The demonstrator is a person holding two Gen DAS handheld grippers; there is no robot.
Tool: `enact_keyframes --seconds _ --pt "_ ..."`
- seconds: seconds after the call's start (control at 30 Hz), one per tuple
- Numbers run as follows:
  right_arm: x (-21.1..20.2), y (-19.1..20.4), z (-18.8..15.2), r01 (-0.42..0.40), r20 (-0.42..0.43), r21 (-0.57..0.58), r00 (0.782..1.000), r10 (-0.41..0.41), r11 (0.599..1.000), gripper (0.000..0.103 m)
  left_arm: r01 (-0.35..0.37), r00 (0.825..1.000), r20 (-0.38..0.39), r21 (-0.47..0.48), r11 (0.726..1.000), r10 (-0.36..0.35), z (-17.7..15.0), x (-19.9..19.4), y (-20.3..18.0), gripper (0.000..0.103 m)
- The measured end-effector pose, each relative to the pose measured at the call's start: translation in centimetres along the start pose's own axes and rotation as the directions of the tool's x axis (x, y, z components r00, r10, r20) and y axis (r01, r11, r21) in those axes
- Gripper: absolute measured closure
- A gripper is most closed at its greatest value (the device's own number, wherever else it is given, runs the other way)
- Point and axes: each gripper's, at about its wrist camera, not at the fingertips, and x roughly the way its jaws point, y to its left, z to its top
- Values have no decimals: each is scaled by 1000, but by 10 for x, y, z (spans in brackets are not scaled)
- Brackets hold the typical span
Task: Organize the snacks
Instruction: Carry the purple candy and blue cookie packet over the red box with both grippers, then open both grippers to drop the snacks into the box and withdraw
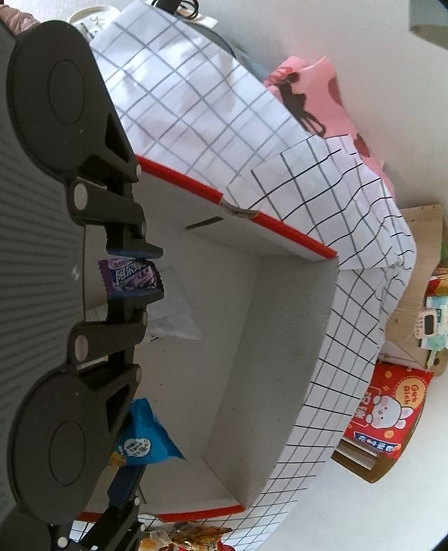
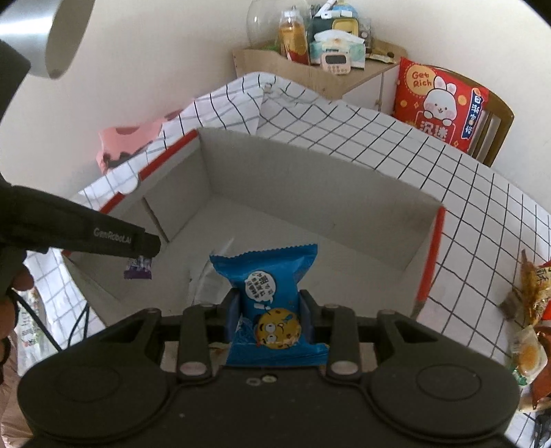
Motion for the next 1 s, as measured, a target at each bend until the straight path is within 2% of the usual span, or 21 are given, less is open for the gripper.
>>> enact_keyframes --seconds 0.43,0.53,0.77,0.9,0.97,1.0 --pt "22 3 -8 23 -51 -8 998 -24 1000 65 0 999 -42 13 1000 1 -11 23 -1 85" --pt "21 3 -9 24 -51 -7 998 -25 1000 65 14 999 -52 -1 1000 -14 -11 22 1 82" --pt "11 0 -12 5 -42 7 999 -5 1000 53 42 999 -28 -16 999 -42 -12 13 3 75" --pt "-3 0 -12 -17 -17 25 1000 17 1000 39 49 999 -3 -13 999 -49 -13 4 3 70" --pt "-12 0 -13 -23 2 25 1000 23 999 37 54 998 17 -15 998 -53 -14 -2 3 59" --pt "-18 -1 -13 -27 14 25 1000 27 999 36 58 998 28 -14 998 -58 -15 -6 2 57"
